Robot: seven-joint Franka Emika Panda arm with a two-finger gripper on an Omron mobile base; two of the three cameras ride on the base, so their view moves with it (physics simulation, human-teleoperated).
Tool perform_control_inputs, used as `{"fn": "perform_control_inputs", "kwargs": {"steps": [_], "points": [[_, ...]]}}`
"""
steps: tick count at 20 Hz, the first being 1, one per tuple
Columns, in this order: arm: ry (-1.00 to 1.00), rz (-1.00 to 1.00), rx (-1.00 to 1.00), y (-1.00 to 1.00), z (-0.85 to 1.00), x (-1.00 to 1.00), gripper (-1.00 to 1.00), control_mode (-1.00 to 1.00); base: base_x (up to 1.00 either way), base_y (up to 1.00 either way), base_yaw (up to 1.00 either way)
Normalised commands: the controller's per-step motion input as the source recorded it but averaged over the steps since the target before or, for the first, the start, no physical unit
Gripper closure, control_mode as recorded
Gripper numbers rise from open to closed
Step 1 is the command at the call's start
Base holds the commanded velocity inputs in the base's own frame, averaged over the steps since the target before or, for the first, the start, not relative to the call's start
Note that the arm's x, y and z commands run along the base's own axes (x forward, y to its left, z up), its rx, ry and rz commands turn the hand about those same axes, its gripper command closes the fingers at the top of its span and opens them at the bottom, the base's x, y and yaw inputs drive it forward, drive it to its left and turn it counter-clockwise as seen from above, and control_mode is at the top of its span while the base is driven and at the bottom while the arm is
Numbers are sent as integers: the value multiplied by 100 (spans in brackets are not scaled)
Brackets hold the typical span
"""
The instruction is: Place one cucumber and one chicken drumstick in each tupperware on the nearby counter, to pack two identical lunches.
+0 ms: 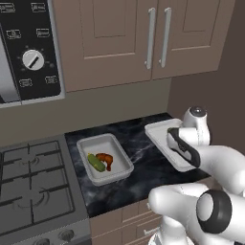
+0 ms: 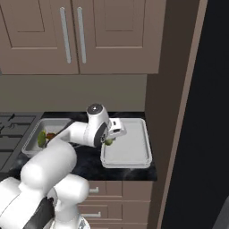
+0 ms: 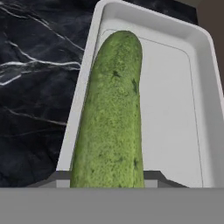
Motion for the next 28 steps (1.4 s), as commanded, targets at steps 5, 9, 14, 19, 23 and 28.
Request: {"fn": "perform_control_inputs", "kwargs": {"steps": [5, 9, 14, 19, 23, 28], "points": [[1, 0, 0, -3, -36, 41, 100, -100, 0, 0, 0], [0, 0, 0, -4, -38, 36, 100, -100, 0, 0, 0], [0, 0, 0, -10, -33, 35, 100, -100, 0, 0, 0], [1, 0, 0, -13, -29, 35, 100, -100, 0, 0, 0], [2, 0, 0, -10, -17, 37, -100, -100, 0, 0, 0], [2, 0, 0, -5, -6, 40, -100, -100, 0, 0, 0]]}}
